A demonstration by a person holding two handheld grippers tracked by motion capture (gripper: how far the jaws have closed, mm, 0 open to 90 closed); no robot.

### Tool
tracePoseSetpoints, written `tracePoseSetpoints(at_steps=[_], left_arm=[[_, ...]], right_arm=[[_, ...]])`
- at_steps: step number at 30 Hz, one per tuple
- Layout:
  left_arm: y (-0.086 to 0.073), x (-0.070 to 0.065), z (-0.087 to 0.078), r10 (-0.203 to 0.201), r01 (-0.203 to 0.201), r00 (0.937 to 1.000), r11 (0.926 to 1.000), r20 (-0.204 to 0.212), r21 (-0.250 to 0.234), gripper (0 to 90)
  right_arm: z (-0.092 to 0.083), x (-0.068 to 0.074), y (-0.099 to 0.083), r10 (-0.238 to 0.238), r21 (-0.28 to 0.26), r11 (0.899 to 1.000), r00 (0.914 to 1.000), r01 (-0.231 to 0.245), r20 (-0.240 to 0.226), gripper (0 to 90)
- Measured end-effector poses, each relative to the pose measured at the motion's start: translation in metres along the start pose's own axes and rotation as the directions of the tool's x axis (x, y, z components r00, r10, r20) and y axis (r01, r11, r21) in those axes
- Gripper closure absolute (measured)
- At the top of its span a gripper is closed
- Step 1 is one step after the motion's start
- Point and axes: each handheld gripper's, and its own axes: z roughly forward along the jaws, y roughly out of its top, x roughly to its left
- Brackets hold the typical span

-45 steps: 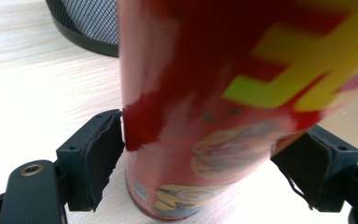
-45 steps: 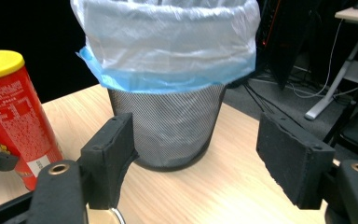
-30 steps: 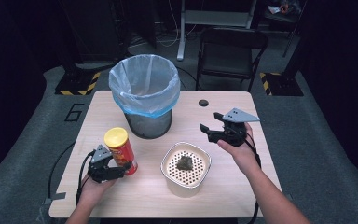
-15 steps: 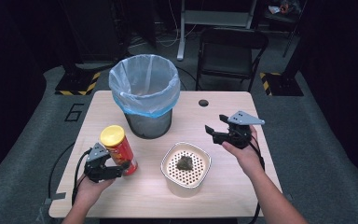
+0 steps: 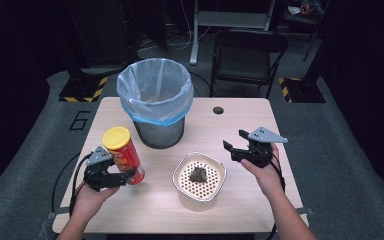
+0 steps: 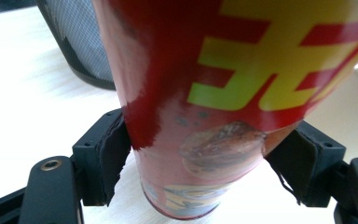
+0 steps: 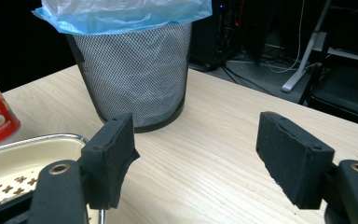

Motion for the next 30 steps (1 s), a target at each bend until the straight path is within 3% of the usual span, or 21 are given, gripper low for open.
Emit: tracePoseSetpoints(at_steps=[8, 15, 22, 30], left_arm=[[0.031, -0.002, -0.016, -0.004, 0.004, 0.9999, 0.9999, 0.014, 0.015, 24.1], [0.059, -0.004, -0.028, 0.024, -0.025, 0.9995, 0.9995, 0.02, 0.019, 24.1], [0.091, -0.007, -0.043, 0.038, -0.038, 0.9988, 0.9993, 0.032, 0.005, 24.1], [0.129, -0.015, -0.061, 0.061, -0.061, 0.9972, 0.9981, 0.043, -0.001, 24.1]], right_arm=[[-0.007, 0.008, -0.013, 0.014, -0.025, 1.0, 0.9998, -0.013, 0.014, 27.9], [0.001, 0.009, -0.037, 0.014, 0.011, 1.0, 0.9992, -0.015, 0.037, 27.9], [0.004, 0.005, -0.05, 0.005, 0.034, 0.999, 0.9973, -0.007, 0.074, 27.9], [0.001, -0.003, -0.06, 0.04, 0.045, 0.998, 0.9938, -0.045, 0.103, 27.9]])
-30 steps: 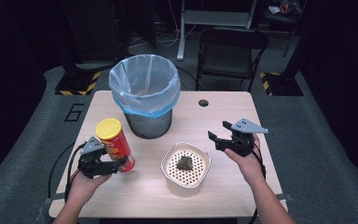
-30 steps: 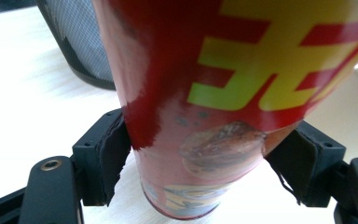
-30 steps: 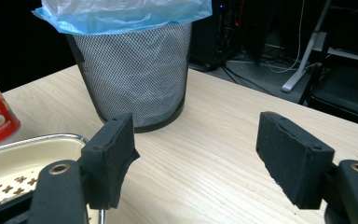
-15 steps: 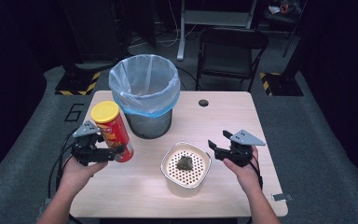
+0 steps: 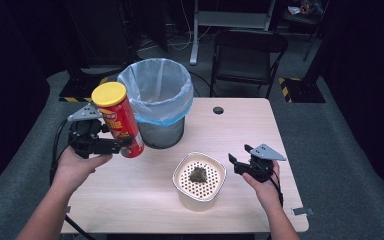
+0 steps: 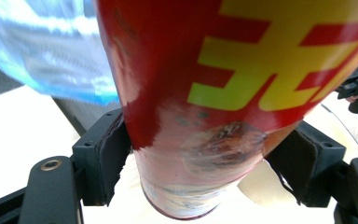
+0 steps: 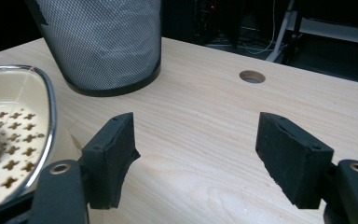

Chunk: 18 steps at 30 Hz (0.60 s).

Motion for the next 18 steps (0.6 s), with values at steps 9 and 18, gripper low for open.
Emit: tracePoseSetpoints(at_steps=[9, 18], left_arm=[[0.042, -0.009, -0.013, 0.033, -0.033, 0.9995, 0.9995, -0.001, -0.003, 24.1], [0.083, -0.008, -0.015, 0.027, -0.026, 0.9995, 0.9992, 0.014, -0.028, 24.1]], right_arm=[[0.005, -0.004, -0.012, 0.008, 0.045, 0.999, 1.0, -0.008, 0.004, 27.9], [0.007, -0.004, -0.017, 0.001, 0.064, 0.998, 0.9999, -0.002, 0.012, 28.0]])
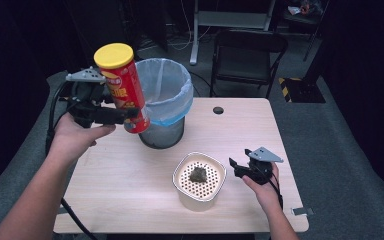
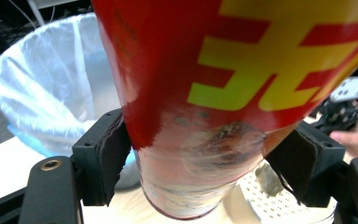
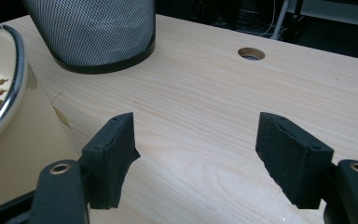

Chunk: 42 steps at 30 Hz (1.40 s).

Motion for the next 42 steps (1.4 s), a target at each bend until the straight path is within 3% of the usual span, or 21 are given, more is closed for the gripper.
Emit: tracePoseSetpoints(at_steps=[9, 17, 20, 30, 34, 42], left_arm=[[0.032, 0.006, 0.011, -0.009, 0.009, 0.9996, 1.0, -0.028, -0.003, 24.1], [0.052, 0.011, 0.034, -0.023, 0.024, 0.9969, 0.9997, -0.075, 0.009, 24.1], [0.056, 0.015, 0.044, -0.045, 0.046, 0.9964, 0.9988, -0.071, 0.017, 24.1], [0.062, 0.031, 0.079, -0.106, 0.107, 0.988, 0.9942, -0.112, 0.001, 24.0], [0.06, 0.038, 0.09, -0.094, 0.099, 0.9853, 0.9948, -0.143, 0.027, 24.0], [0.055, 0.052, 0.106, -0.121, 0.126, 0.9726, 0.9919, -0.198, 0.013, 24.0]], right_arm=[[0.002, -0.004, -0.003, 0.01, 0.006, 1.0, 0.9999, -0.01, 0.007, 27.9], [0.001, -0.006, -0.004, 0.022, 0.005, 1.0, 0.9997, -0.022, 0.005, 27.9], [0.002, -0.006, -0.004, 0.021, 0.006, 1.0, 0.9998, -0.021, 0.001, 28.0], [0.003, -0.009, -0.006, 0.022, 0.013, 1.0, 0.9998, -0.021, -0.001, 28.0], [0.004, -0.008, -0.007, 0.016, 0.015, 1.0, 0.9999, -0.016, -0.001, 27.9], [0.007, -0.004, -0.007, -0.002, 0.028, 1.0, 1.0, 0.002, -0.005, 27.9]])
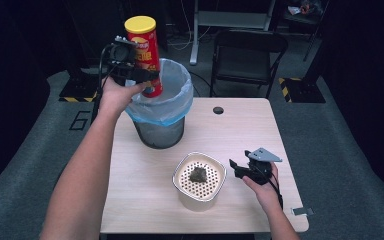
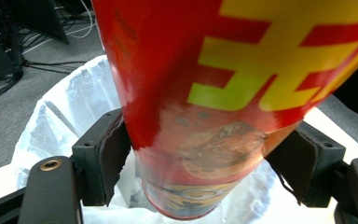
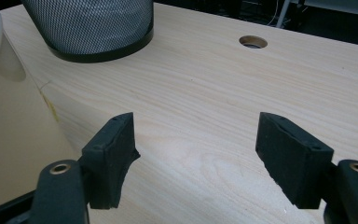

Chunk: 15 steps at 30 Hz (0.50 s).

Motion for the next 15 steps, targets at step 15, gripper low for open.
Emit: tracePoseSetpoints(at_steps=[15], left_arm=[[-0.022, 0.022, 0.04, -0.099, 0.101, 0.9936, 0.9937, -0.054, 0.047, 23.9]], right_arm=[[0.003, 0.003, -0.001, -0.018, 0.008, 1.0, 0.9998, 0.018, -0.012, 28.0]])
